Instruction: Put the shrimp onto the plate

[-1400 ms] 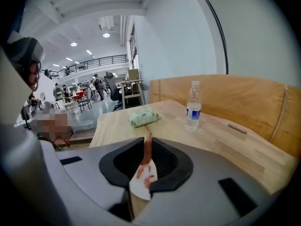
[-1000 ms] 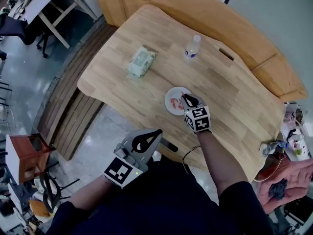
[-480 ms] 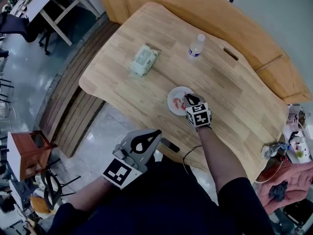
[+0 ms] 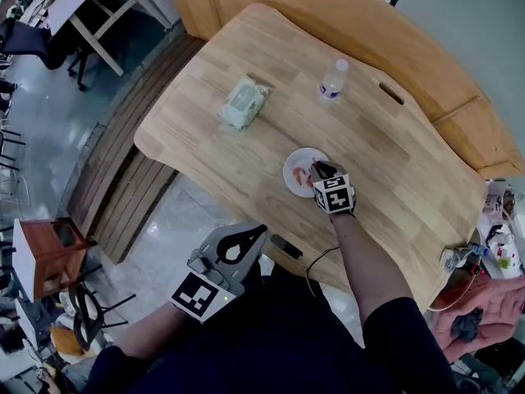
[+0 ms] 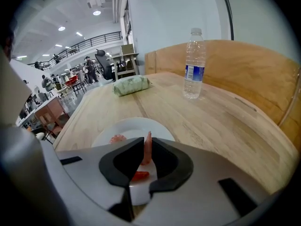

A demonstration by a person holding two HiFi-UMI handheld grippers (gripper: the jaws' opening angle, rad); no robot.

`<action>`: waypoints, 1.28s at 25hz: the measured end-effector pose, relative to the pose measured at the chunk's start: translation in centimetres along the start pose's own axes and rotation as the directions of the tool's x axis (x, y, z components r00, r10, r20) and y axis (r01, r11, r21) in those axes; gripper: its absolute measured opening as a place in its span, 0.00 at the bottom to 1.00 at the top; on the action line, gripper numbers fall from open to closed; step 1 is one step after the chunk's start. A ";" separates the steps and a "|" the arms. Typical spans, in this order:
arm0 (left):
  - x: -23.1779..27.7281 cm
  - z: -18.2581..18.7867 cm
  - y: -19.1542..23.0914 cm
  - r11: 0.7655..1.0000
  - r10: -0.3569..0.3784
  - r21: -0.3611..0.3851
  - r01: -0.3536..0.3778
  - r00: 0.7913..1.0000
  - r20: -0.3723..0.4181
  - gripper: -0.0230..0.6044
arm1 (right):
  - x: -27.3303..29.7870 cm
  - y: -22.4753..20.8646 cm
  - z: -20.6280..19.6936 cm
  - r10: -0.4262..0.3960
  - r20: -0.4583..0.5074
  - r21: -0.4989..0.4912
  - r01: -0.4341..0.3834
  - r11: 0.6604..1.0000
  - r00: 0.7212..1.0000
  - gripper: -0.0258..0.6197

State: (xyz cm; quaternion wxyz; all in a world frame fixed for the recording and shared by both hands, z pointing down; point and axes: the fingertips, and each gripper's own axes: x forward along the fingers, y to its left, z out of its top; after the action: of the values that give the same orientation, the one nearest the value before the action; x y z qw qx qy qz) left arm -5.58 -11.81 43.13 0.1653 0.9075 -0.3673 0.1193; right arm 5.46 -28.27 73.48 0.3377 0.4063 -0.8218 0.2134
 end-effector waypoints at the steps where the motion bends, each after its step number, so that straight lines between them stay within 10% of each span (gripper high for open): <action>1: 0.0 -0.1 0.0 1.000 0.000 -0.001 0.000 1.000 -0.001 0.04 | 0.1 0.0 -0.1 0.000 -0.002 0.001 0.000 1.000 1.000 0.13; 32: -0.9 1.7 -2.7 0.993 -0.110 0.049 0.107 0.992 0.061 0.04 | -9.8 4.3 4.2 -0.011 0.232 0.068 -0.005 0.998 0.973 0.16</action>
State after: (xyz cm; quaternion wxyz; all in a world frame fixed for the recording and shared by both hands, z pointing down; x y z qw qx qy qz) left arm -4.10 -10.09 40.66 0.1391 0.9330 -0.3198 0.0894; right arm 4.64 -23.27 63.17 0.2254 0.4409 -0.8473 0.1920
